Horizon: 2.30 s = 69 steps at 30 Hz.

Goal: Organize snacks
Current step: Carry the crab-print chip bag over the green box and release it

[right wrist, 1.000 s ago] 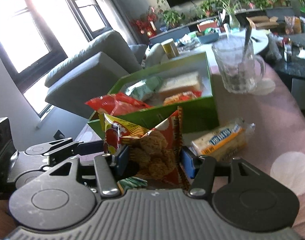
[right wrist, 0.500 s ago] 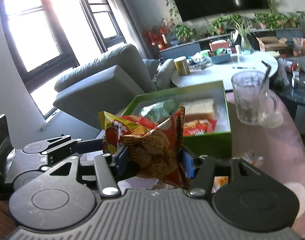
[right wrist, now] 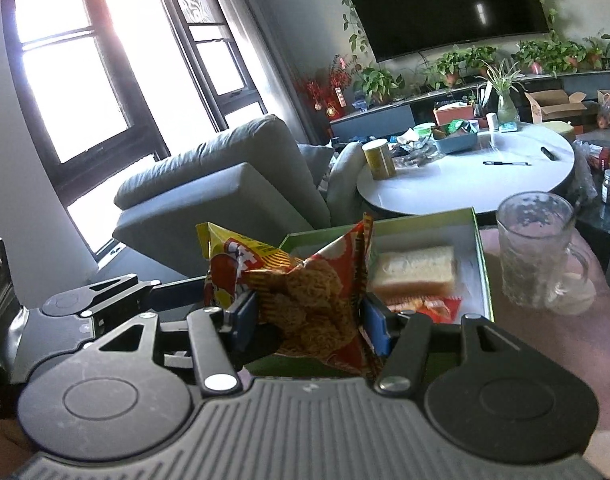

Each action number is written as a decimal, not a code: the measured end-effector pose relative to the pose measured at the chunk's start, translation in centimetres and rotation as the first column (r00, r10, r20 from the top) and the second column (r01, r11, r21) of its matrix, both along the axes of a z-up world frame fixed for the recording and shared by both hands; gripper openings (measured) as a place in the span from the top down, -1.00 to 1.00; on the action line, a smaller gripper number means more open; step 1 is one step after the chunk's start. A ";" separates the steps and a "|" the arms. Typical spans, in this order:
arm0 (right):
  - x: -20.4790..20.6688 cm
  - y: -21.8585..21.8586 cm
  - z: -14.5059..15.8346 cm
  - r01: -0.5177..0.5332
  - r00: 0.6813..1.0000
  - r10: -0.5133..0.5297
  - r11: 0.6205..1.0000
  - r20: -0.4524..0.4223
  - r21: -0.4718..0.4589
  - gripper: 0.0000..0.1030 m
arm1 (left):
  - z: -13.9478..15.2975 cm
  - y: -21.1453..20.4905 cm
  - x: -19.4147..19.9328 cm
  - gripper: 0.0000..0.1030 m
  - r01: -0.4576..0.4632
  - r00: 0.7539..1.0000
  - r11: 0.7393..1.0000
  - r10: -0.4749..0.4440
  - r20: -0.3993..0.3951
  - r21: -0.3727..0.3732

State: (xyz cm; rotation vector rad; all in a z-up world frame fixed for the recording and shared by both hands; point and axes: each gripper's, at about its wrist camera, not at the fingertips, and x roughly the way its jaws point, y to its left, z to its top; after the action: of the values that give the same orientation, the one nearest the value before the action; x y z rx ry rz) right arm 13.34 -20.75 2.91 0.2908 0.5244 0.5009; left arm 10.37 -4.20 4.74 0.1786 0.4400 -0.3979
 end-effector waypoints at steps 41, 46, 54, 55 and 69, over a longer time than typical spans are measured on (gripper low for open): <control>9.5 1.6 -2.9 0.019 0.992 -0.020 1.000 -0.125 -0.010 -0.13 | -4.2 5.4 10.8 -0.57 -0.210 0.966 0.978 0.207 -0.153 0.001; 7.3 0.7 -2.2 0.032 0.994 -0.035 0.999 -0.100 -0.023 -0.13 | -3.6 6.4 8.6 -0.69 -0.237 0.963 0.970 0.228 -0.142 -0.050; 3.3 -1.4 -1.6 0.027 0.997 -0.027 1.000 -0.066 -0.001 -0.15 | -3.5 6.1 4.4 -0.83 -0.214 0.971 0.976 0.209 -0.117 -0.033; 2.5 -1.7 -1.5 0.032 0.998 -0.032 0.999 -0.058 -0.005 -0.15 | -3.6 6.1 3.8 -0.90 -0.213 0.971 0.976 0.207 -0.119 -0.038; -3.6 -3.4 -4.9 0.024 0.993 -0.027 0.999 -0.113 -0.025 -0.15 | -7.9 4.9 -3.6 -0.91 -0.151 0.969 0.988 0.148 -0.197 -0.003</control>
State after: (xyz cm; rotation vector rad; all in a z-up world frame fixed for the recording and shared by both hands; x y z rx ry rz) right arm 9.73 -24.11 -1.95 0.3042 0.6363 0.4551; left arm 6.75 0.67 -3.18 0.0883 0.6399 -0.2715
